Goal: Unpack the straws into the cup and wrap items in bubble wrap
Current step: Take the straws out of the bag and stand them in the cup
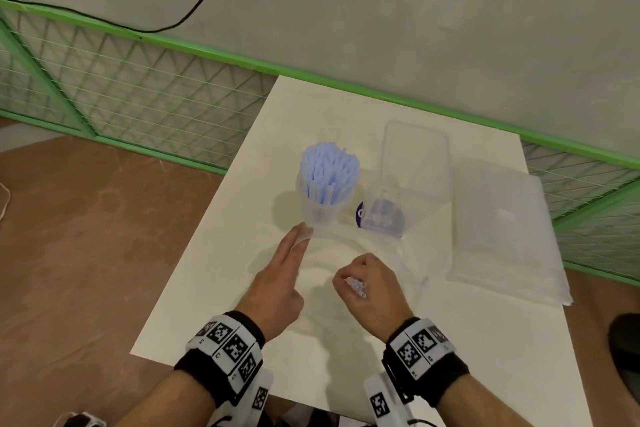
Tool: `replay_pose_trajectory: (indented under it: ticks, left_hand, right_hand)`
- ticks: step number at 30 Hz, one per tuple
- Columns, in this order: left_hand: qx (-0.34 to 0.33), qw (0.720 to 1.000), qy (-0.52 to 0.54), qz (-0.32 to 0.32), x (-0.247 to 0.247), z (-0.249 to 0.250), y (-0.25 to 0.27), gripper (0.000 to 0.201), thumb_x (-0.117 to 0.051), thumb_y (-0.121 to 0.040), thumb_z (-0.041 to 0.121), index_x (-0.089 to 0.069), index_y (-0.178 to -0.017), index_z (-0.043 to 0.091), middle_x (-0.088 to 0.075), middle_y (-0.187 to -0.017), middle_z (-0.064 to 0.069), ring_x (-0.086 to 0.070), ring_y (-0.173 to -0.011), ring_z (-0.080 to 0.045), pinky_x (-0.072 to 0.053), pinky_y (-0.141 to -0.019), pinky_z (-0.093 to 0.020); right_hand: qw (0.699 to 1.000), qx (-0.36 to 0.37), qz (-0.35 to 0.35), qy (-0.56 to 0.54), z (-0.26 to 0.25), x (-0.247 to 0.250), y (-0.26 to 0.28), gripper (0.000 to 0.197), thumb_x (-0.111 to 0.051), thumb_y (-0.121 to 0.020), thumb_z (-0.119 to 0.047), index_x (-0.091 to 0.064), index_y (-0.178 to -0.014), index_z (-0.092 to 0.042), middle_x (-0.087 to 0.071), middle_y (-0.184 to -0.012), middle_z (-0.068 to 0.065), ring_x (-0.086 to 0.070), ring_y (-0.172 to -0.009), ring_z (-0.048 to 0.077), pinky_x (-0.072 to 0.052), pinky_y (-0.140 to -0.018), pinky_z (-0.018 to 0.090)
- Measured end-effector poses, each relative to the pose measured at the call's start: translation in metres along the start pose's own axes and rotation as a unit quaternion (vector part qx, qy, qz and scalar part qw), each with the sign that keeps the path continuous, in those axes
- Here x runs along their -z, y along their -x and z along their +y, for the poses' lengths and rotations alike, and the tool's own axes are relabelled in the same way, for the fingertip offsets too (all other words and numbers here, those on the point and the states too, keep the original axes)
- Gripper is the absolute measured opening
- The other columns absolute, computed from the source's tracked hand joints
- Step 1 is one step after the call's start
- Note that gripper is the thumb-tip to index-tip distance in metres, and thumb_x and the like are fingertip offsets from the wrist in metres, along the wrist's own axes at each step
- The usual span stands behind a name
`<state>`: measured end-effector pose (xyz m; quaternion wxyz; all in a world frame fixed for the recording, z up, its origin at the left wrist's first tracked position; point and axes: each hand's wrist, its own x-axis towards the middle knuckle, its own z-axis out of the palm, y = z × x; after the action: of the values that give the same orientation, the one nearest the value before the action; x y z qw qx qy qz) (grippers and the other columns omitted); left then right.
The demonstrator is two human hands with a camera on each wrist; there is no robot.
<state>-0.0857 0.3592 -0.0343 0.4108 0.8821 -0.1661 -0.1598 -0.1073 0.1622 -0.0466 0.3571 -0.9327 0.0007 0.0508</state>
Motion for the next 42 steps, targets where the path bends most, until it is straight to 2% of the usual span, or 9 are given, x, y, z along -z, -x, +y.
replay_pose_trajectory:
  ticks: [4, 11, 16, 21, 24, 28, 31, 34, 42]
  left_hand:
    - [-0.058, 0.996, -0.043, -0.060, 0.005, -0.004, 0.008, 0.092, -0.079, -0.073, 0.022, -0.020, -0.136, 0.054, 0.013, -0.155, 0.029, -0.059, -0.102, -0.016, -0.056, -0.080, -0.033]
    - [-0.101, 0.984, -0.133, -0.054, 0.002, -0.025, 0.008, 0.106, -0.060, -0.079, -0.005, 0.003, -0.140, 0.055, -0.038, -0.141, 0.008, -0.061, -0.100, -0.025, -0.053, -0.083, -0.039]
    - [-0.217, 0.907, -0.343, -0.110, -0.018, -0.046, 0.003, 0.073, -0.083, -0.046, 0.001, -0.067, -0.111, 0.032, -0.038, -0.095, 0.007, -0.051, -0.060, -0.015, -0.041, -0.045, -0.020]
    - [-0.171, 0.842, -0.480, -0.178, -0.039, -0.067, 0.004, 0.054, -0.081, -0.035, 0.016, -0.069, -0.084, 0.035, -0.052, -0.125, -0.001, -0.046, -0.104, -0.026, -0.045, -0.076, -0.040]
    - [-0.123, 0.841, -0.471, -0.235, -0.039, -0.056, 0.000, 0.058, -0.080, -0.054, 0.026, -0.066, -0.109, 0.033, -0.057, -0.133, 0.000, -0.042, -0.121, -0.029, -0.031, -0.093, -0.045]
    - [-0.096, 0.877, -0.412, -0.227, -0.022, -0.040, -0.014, 0.058, -0.033, -0.086, 0.058, -0.054, -0.133, 0.032, -0.044, -0.146, 0.004, -0.036, -0.133, -0.027, -0.027, -0.098, -0.049]
    - [-0.199, 0.937, -0.286, 0.006, 0.008, -0.023, -0.036, 0.043, -0.044, -0.084, 0.054, -0.065, -0.114, 0.031, -0.061, -0.119, 0.005, -0.053, -0.110, -0.021, -0.033, -0.080, -0.040]
    - [-0.202, 0.939, -0.235, 0.151, 0.047, -0.003, -0.064, 0.051, -0.050, -0.084, 0.053, -0.056, -0.129, 0.032, -0.053, -0.134, 0.004, -0.043, -0.118, -0.017, -0.028, -0.085, -0.036]
    - [-0.184, 0.923, -0.337, 0.016, 0.076, 0.027, -0.134, 0.055, -0.036, -0.100, 0.052, -0.013, -0.150, 0.052, 0.000, -0.164, 0.015, -0.003, -0.151, -0.016, -0.011, -0.114, -0.052]
  right_hand:
    - [0.999, -0.033, -0.008, 0.014, -0.007, 0.017, 0.001, 0.027, -0.061, -0.084, -0.033, -0.060, -0.058, -0.034, -0.057, -0.075, -0.003, -0.056, -0.070, 0.011, -0.046, -0.067, 0.028]
    - [0.986, -0.038, 0.073, -0.142, -0.073, 0.112, 0.009, 0.012, -0.077, -0.079, -0.018, -0.075, -0.068, -0.018, -0.071, -0.062, -0.007, -0.067, -0.057, 0.010, -0.054, -0.060, 0.027]
    - [0.984, -0.010, 0.125, -0.129, -0.076, 0.149, -0.001, 0.014, -0.076, -0.081, -0.021, -0.075, -0.067, -0.022, -0.067, -0.056, -0.015, -0.064, -0.051, 0.005, -0.045, -0.050, 0.012]
    - [0.990, -0.089, 0.107, 0.017, -0.006, 0.091, -0.024, 0.019, -0.076, -0.077, -0.034, -0.075, -0.074, -0.016, -0.070, -0.063, 0.000, -0.067, -0.063, 0.015, -0.050, -0.062, 0.026]
    - [0.985, -0.150, 0.059, 0.065, 0.020, 0.056, -0.026, 0.030, -0.072, -0.080, -0.036, -0.071, -0.076, -0.006, -0.068, -0.069, 0.009, -0.064, -0.070, 0.026, -0.047, -0.062, 0.031]
    - [0.977, -0.192, 0.029, 0.084, 0.032, 0.050, -0.030, 0.037, -0.070, -0.078, -0.042, -0.061, -0.069, -0.007, -0.062, -0.068, 0.009, -0.060, -0.069, 0.028, -0.041, -0.057, 0.031]
    - [0.988, -0.134, 0.050, 0.053, 0.021, 0.081, -0.037, 0.038, -0.074, -0.071, -0.048, -0.071, -0.073, -0.011, -0.069, -0.069, 0.005, -0.066, -0.068, 0.021, -0.050, -0.058, 0.031]
    - [0.996, -0.030, 0.086, -0.025, -0.023, 0.124, -0.041, 0.015, -0.079, -0.075, -0.032, -0.075, -0.071, -0.019, -0.071, -0.062, -0.007, -0.067, -0.060, 0.007, -0.052, -0.058, 0.022]
    - [0.990, 0.127, 0.057, -0.008, -0.095, 0.154, -0.080, 0.019, -0.079, -0.078, -0.039, -0.076, -0.076, -0.020, -0.072, -0.067, -0.005, -0.067, -0.062, 0.009, -0.053, -0.062, 0.030]
